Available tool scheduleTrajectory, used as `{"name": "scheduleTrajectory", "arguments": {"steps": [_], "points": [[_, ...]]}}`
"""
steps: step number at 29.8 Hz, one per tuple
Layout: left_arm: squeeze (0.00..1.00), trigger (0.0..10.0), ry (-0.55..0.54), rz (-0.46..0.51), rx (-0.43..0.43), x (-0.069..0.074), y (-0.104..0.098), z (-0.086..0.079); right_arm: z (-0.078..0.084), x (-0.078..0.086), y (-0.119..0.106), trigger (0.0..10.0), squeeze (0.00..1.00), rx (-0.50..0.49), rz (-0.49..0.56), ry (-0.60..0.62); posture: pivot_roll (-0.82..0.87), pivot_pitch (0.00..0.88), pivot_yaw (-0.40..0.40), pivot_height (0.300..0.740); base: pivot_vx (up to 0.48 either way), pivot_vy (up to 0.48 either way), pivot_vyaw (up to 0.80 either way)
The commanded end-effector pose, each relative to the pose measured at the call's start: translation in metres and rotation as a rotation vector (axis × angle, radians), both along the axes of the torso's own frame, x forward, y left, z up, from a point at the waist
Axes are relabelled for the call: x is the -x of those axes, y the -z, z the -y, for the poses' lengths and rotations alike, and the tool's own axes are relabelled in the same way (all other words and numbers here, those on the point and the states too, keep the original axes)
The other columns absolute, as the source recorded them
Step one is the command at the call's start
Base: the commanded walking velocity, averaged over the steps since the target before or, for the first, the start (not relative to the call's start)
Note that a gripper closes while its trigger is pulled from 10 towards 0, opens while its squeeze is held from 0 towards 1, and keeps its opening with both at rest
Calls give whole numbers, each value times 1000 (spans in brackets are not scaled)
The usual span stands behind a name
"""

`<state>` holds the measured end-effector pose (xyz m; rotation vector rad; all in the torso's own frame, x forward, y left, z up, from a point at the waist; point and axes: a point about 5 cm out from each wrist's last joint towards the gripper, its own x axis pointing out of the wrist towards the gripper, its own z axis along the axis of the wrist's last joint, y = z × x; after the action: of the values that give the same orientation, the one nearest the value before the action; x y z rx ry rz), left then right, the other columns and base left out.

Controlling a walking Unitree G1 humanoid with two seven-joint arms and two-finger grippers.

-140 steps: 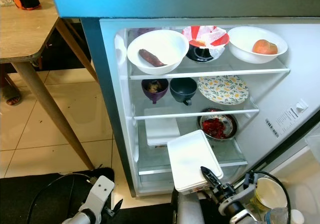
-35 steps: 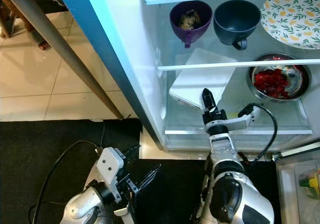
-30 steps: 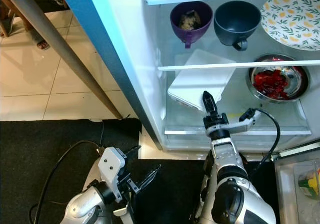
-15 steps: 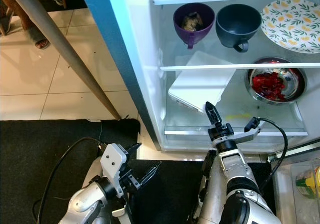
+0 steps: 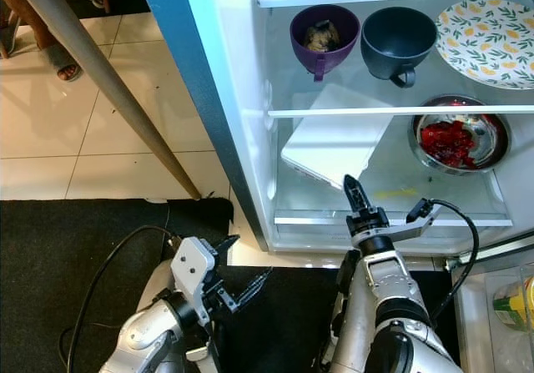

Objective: Restocking fridge

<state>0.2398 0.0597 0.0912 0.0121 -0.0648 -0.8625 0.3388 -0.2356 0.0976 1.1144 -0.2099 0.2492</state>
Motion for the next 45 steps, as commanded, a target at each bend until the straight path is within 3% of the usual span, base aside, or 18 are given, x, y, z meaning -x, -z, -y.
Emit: {"name": "scheduleTrajectory", "arguments": {"steps": [1, 8, 18, 31, 33, 39, 40, 45], "points": [[0, 10000, -2, -40, 0, 5, 10, 0, 0, 8, 15, 0, 0, -24, -60, 8, 68, 384, 138, 300, 0, 0, 0], [0, 10000, 0, -38, 4, 5, 11, 1, 7, 8, 11, 0, 0, -21, -51, 27, 65, 386, 133, 300, 0, 0, 0], [0, 10000, 5, -37, 12, 6, 11, 5, 12, -4, -14, 0, 0, 12, 13, 26, 58, 385, 127, 300, 0, 0, 0], [0, 10000, 7, -38, 14, 7, 12, 6, 1, -24, -41, 0, 0, 92, 54, -19, 65, 390, 129, 300, 0, 0, 0], [0, 10000, 9, -40, 15, 8, 12, 6, -8, -34, -55, 0, 0, 167, 60, -62, 71, 397, 132, 300, 0, 0, 0], [0, 10000, 7, -41, 15, 9, 12, 6, -13, -38, -60, 0, 0, 229, 51, -83, 73, 398, 130, 300, 0, 0, 0], [0, 10000, 5, -41, 14, 10, 12, 5, -15, -40, -61, 10000, 0, 308, 33, -87, 74, 400, 132, 300, 0, 0, 0], [0, 10000, 5, -43, 13, 10, 13, 5, -15, -42, -63, 10000, 0, 409, 10, -73, 75, 401, 132, 300, 0, 0, 0]]}}
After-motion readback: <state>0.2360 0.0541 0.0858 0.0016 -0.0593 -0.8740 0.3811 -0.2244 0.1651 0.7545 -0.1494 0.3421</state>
